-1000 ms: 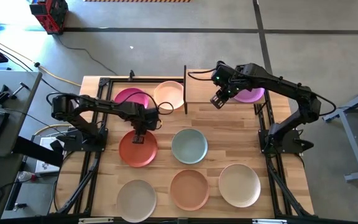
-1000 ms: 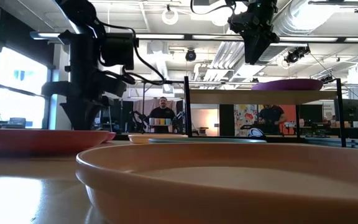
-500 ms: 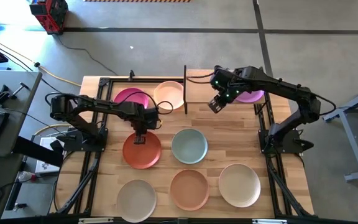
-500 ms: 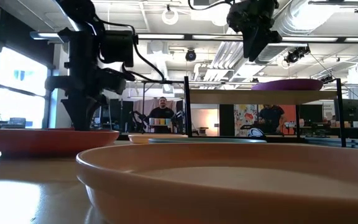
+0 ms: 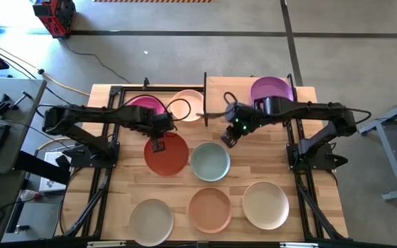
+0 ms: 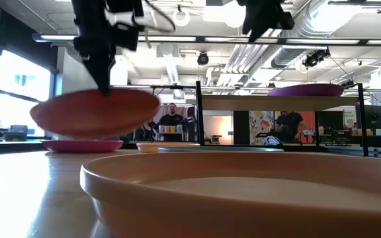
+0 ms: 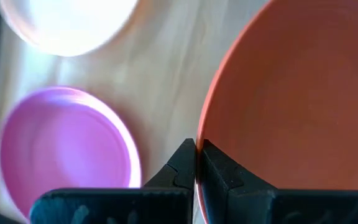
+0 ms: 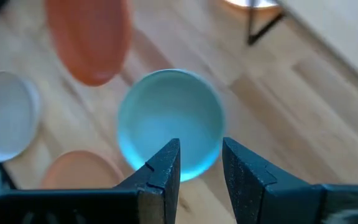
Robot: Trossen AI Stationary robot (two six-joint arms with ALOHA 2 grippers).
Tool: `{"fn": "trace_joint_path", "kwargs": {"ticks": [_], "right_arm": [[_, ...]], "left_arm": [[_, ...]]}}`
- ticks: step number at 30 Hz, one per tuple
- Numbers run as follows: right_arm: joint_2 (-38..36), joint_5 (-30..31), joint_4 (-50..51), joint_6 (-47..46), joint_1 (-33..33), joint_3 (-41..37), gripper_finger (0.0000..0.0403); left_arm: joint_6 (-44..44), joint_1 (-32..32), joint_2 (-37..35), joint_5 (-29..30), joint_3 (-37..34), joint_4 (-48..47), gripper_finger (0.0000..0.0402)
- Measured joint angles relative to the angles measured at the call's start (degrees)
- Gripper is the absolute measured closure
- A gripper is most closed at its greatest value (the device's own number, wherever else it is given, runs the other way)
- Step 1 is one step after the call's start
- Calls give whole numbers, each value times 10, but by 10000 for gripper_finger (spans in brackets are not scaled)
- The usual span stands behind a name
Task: Place and stack plates onto a shelf
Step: Stack the orange plate on top of the violet plate on the shelf
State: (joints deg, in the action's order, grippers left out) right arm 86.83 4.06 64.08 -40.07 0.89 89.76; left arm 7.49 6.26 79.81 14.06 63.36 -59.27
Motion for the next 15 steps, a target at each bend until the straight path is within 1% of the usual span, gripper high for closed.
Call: {"fn": "trace_joint_path", "kwargs": {"ticks": [5,12,15], "right_arm": [[1,2,-32,-15,-44,0,306],[22,20,-100,-28,-89,0,306],[36,47,-122,-49,-97,0,306]], "left_arm": [[33,-27,-17,24,48,-8,401],[45,-63,-19,57,110,-9,401],[59,-73,-19,75,126,-7,401]]}}
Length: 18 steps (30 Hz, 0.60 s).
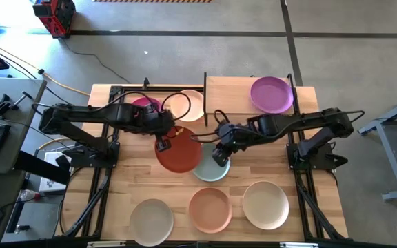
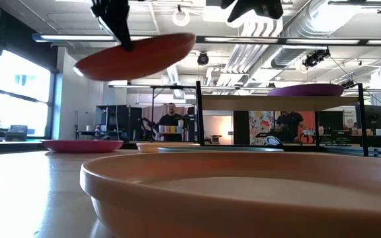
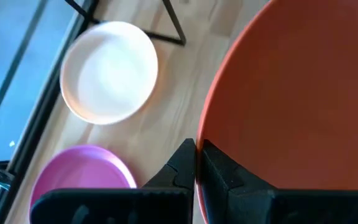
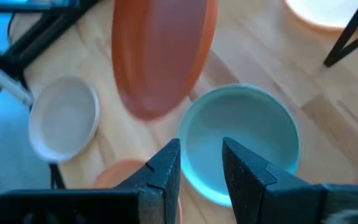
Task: Place and stack plates onto a shelf
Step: Stack the orange plate on top of the violet plate on the shelf
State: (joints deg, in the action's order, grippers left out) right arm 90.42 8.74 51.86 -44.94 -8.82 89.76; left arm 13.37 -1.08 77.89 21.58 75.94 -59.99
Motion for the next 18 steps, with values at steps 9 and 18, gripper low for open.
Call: {"fn": "trace_joint_path", "kwargs": {"ticks": [9,18], "right_arm": [[19,73,-53,-13,-2,0,306],[26,107,-59,-11,10,0,306]], "left_arm": [[60,-6,0,29,7,2,401],[97,-1,0,46,7,3,401]]}}
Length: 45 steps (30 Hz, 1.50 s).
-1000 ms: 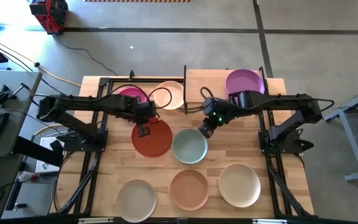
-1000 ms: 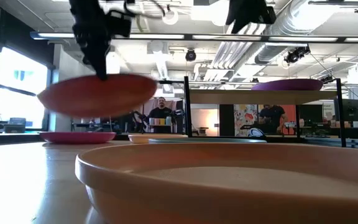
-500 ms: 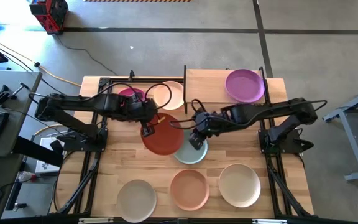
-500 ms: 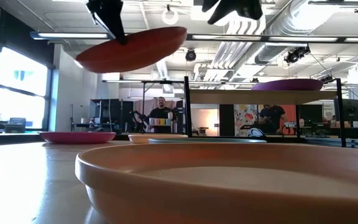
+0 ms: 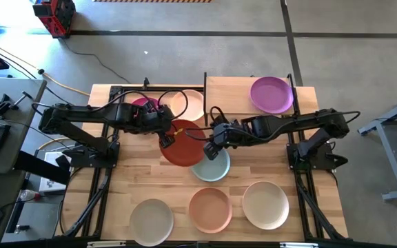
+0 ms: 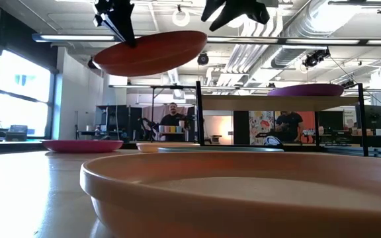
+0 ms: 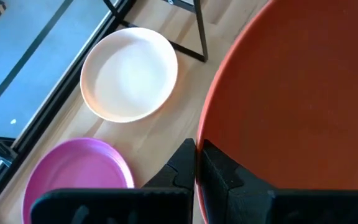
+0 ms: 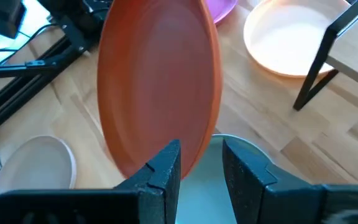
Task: Place and stack plates onto a shelf
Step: Stack the orange plate on top of the violet plate on the shelf
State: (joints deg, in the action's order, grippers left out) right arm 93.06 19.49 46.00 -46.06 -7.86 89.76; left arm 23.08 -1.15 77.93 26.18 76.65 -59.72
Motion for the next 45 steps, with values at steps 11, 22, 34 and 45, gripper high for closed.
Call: {"fn": "trace_joint_path", "kwargs": {"ticks": [11,22,34,45], "right_arm": [[1,-3,0,0,20,0,306],[0,3,0,-1,21,0,357],[1,8,6,-32,22,0,399],[0,4,16,-50,21,0,403]], "left_arm": [[6,0,0,0,0,47,401],[-13,0,0,1,0,70,401],[-22,0,-1,-20,1,80,377],[-28,21,-1,-126,1,147,321]]}}
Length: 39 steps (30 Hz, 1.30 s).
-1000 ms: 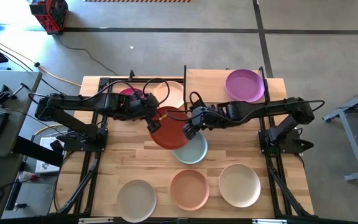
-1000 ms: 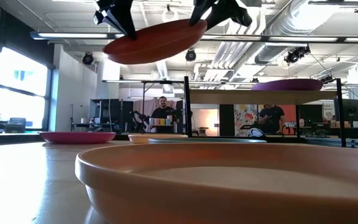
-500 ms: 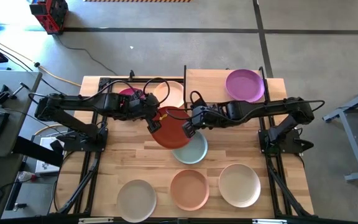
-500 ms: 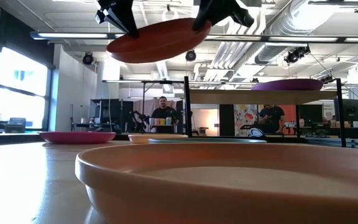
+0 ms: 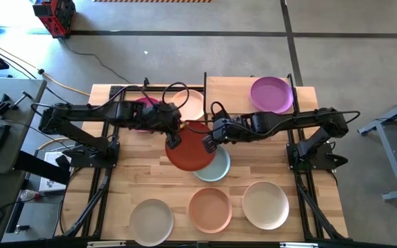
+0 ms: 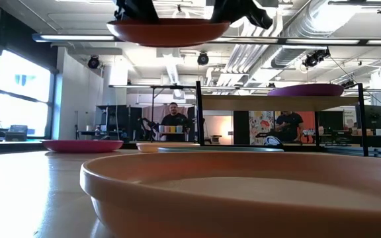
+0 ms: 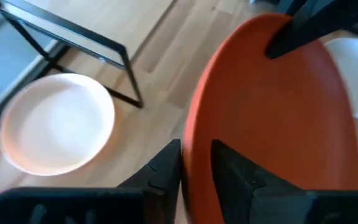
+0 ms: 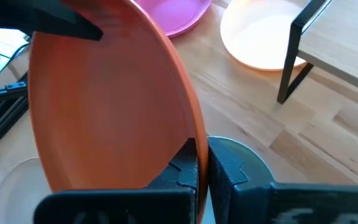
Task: Place and stack plates onto a shelf
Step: Stack the orange plate on top of the violet plate on the shelf
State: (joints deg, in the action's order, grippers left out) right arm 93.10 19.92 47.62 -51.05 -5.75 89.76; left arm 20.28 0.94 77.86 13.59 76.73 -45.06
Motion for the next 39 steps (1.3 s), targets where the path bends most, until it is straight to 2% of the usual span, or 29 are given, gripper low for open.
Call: {"fn": "trace_joint_path", "kwargs": {"ticks": [5,15,23,28,35,39], "right_arm": [[-2,-9,13,-1,-1,0,403],[-18,-13,88,-15,1,0,403],[-44,-19,214,1,30,0,403],[-75,-21,267,20,71,0,403],[-133,-21,281,97,162,-1,403],[-187,-26,260,115,233,-51,403]], "left_arm": [[1,15,-19,-45,0,5,308],[-32,48,-90,-40,1,17,311],[-77,63,-106,-39,1,13,311],[-101,79,-106,-38,1,11,311],[-131,119,-111,-38,0,12,311],[-164,149,-111,-38,0,18,311]]}}
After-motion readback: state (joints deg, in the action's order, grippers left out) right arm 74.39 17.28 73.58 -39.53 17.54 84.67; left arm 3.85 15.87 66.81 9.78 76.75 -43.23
